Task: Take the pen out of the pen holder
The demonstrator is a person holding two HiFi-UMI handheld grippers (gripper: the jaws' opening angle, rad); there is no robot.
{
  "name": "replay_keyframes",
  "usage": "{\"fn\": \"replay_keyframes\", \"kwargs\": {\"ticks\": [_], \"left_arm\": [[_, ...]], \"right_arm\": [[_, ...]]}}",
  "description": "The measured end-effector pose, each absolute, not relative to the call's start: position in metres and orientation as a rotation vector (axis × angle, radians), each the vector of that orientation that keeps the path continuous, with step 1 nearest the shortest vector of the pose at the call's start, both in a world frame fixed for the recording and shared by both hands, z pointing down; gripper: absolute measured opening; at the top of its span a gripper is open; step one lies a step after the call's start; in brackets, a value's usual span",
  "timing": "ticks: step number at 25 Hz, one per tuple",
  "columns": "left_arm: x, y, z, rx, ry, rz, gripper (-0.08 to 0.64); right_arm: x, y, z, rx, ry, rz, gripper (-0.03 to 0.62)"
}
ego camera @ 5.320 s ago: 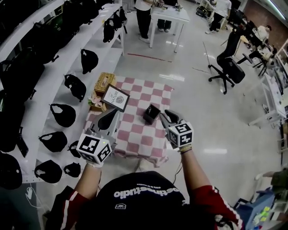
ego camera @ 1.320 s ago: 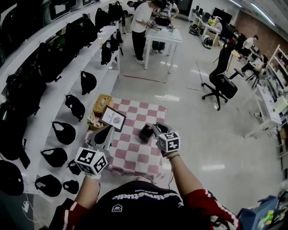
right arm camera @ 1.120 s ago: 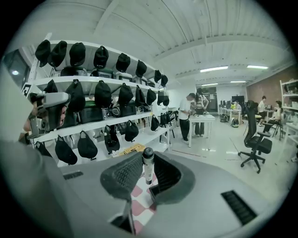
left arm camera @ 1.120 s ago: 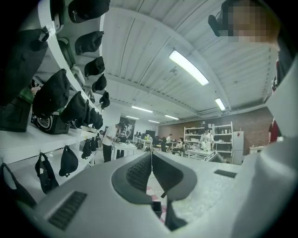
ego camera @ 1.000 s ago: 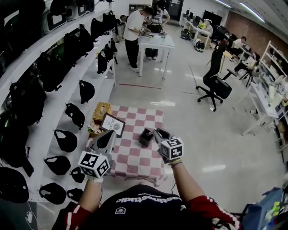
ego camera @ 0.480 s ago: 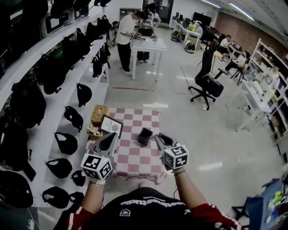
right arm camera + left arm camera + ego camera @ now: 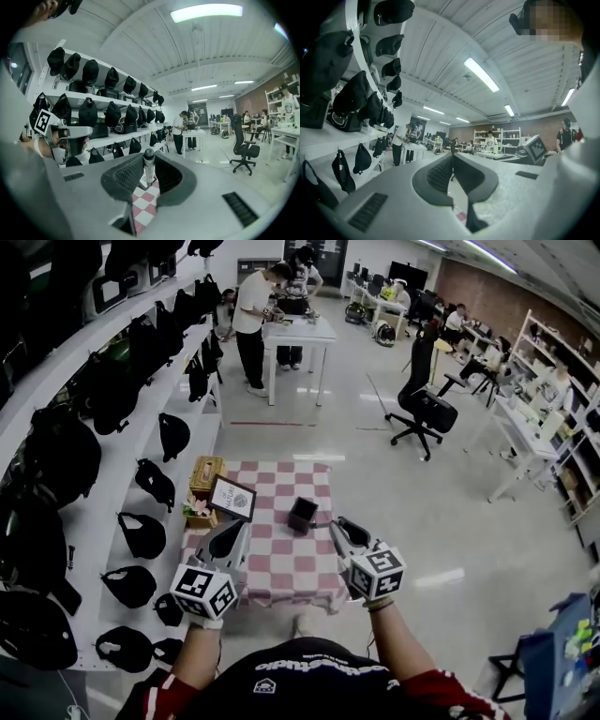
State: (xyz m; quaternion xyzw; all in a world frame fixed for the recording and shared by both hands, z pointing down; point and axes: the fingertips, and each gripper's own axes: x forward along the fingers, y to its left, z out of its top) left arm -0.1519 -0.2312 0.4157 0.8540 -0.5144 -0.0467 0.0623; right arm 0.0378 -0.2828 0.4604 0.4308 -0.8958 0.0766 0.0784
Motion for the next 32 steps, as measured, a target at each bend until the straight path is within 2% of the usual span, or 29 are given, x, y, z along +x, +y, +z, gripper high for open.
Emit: {"fn": "replay_keyframes", "kwargs": {"ticks": [16,32], "left_arm": [[-0.151,-0.19,0.408,2.647,-1.53,-0.121,0.008],[-0.161,-0.181,0.402,2.632,-1.564,-0.163,0.008]], "right_arm": [[0.05,-0.229,0.428,1.451,-2.704,0.185,0.077],[0.06,-0.221,0.407,1.564,-2.723,0.123,0.075]]}}
